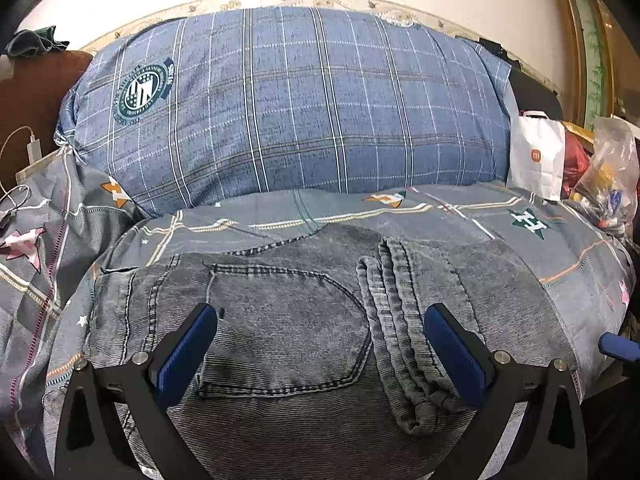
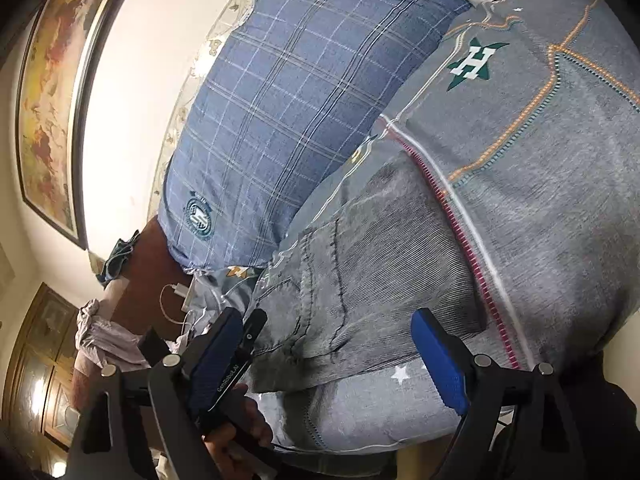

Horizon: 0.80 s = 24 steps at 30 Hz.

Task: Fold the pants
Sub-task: 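Press the folded jeans flat with the right gripper beside the left gripper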

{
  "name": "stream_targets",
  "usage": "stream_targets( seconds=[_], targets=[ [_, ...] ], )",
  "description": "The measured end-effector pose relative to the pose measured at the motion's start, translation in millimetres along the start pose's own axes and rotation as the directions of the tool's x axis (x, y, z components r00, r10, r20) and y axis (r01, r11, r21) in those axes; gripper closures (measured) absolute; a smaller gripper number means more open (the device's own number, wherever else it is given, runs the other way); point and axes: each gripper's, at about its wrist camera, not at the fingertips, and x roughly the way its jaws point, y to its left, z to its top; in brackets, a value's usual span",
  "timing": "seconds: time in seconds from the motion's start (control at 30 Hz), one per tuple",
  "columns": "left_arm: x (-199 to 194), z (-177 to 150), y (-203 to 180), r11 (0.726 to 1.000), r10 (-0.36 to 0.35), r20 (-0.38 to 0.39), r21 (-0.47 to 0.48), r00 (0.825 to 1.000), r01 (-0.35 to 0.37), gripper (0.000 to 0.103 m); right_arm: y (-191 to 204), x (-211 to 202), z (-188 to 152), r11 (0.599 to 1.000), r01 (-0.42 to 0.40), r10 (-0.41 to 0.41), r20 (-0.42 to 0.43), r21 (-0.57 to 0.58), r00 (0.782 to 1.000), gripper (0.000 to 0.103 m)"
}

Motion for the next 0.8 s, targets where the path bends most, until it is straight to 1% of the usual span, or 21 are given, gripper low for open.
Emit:
stream_targets(
  seconds=[0.1,0.17,0.27,0.37,0.43,0.5,0.53,0.57,0.63,0.73,0.8],
  targets=[
    [1,2,-3,1.0,-0.002,-0.011,0.013,1.0,0.002,0.0,-1,3,2,1.0,0.017,-0.017,-0.016,0.0,1.0,0.015],
    [-3,3,-1,1.0,-0.004,0.001,0.007,1.0,0.004,0.0,-2,3,1,1.0,0.024,-0.024,-0.019,-0.001,1.0,0.015],
    [-9,4,4,1.0,-0.013,0.013,-0.013,1.0,0.013,0.0,-2,0,0,1.0,0.01,-0.01,-0.006,-0.002,1.0,0.015],
    [-10,3,8,1.0,0.0,0.014,-0.017,1.0,0.001,0.0,-6,-3,2,1.0,-0.016,0.016,0.003,0.016,1.0,0.015],
    [-8,2,9,1.0,0.009,0.009,-0.017,1.0,-0.009,0.0,-7,-2,3,1.0,-0.02,0.02,0.001,0.014,1.0,0.015],
    [-5,1,7,1.0,0.021,0.003,-0.002,1.0,-0.021,0.0,-7,-1,5,1.0,0.001,-0.001,-0.004,0.022,1.0,0.015],
    [-4,1,6,1.0,0.024,-0.002,0.007,1.0,-0.024,0.0,-8,1,7,0.999,0.027,-0.027,-0.011,0.029,1.0,0.015],
    [-3,1,5,0.999,0.029,-0.005,0.015,1.0,-0.029,0.0,-7,3,11,0.998,0.044,-0.044,-0.019,0.037,0.999,0.015],
    [-1,3,4,0.999,0.032,-0.018,0.007,0.999,-0.032,0.0,-3,13,23,0.999,0.033,-0.031,-0.056,0.032,0.998,0.015],
    [4,11,-1,1.0,-0.02,-0.064,-0.02,0.998,0.019,0.0,10,40,55,1.0,0.025,-0.027,-0.091,-0.015,0.996,0.015],
    [4,14,-9,0.999,-0.035,-0.072,-0.009,0.997,0.035,0.0,19,69,81,0.998,0.022,-0.028,-0.126,-0.051,0.992,0.015]
  ],
)
